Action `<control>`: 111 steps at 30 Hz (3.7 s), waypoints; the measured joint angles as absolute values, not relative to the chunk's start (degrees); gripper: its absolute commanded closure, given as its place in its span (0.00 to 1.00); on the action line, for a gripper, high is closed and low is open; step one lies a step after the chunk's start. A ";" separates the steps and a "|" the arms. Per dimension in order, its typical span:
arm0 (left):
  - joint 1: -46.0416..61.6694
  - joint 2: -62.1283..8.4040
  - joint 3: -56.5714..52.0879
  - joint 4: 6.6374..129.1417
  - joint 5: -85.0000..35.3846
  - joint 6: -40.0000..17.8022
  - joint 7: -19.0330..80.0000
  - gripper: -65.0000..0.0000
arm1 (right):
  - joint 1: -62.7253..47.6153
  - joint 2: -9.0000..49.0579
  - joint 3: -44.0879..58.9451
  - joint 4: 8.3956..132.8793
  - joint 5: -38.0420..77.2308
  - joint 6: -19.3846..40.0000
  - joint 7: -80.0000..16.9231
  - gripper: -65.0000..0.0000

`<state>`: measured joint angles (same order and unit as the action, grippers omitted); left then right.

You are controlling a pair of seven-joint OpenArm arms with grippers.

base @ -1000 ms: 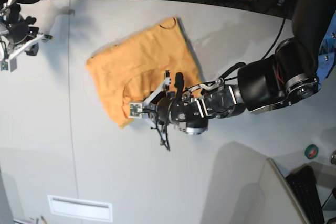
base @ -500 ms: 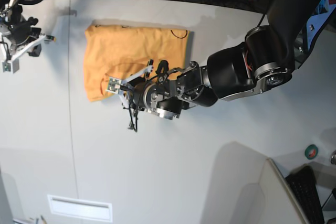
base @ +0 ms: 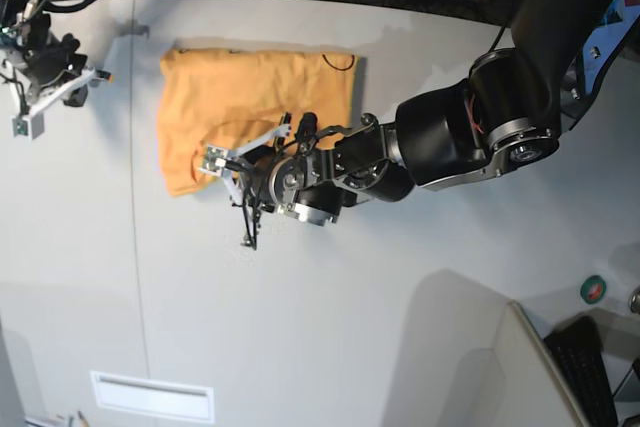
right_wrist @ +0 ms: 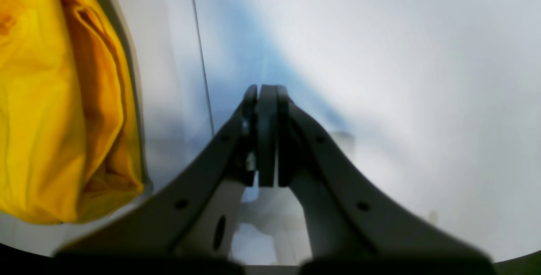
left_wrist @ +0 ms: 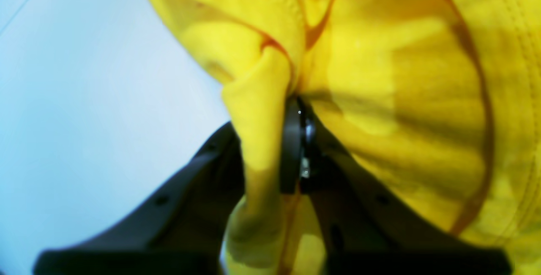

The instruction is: Layout the t-shirt on the table in an organized manner, then fold the t-shirt properly

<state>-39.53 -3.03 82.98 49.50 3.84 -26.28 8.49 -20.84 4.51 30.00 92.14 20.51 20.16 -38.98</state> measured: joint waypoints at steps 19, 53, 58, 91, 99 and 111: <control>-35.62 -3.97 52.69 61.17 3.42 -26.44 14.52 0.58 | -22.06 4.47 29.85 95.29 20.49 20.16 -39.09 1.00; 8.16 -14.44 26.13 84.66 -8.97 -25.32 30.81 1.00 | -27.75 3.86 9.41 90.30 20.47 20.01 -30.76 1.00; 12.64 -14.46 21.69 95.59 -9.74 -25.71 30.20 1.00 | -31.64 4.27 9.78 99.70 20.27 19.97 -31.03 1.00; 28.14 -17.43 17.50 34.02 -0.69 -24.58 -2.11 1.00 | -25.65 15.73 -24.12 36.25 20.56 19.62 -23.75 1.00; 13.21 -8.62 16.95 0.75 1.30 -24.86 -32.18 1.00 | -15.68 6.96 -35.48 6.13 21.19 19.35 13.23 1.00; 15.38 -7.66 17.15 6.98 2.50 -8.45 -30.02 1.00 | -16.47 7.27 -35.48 8.95 21.19 19.42 14.52 1.00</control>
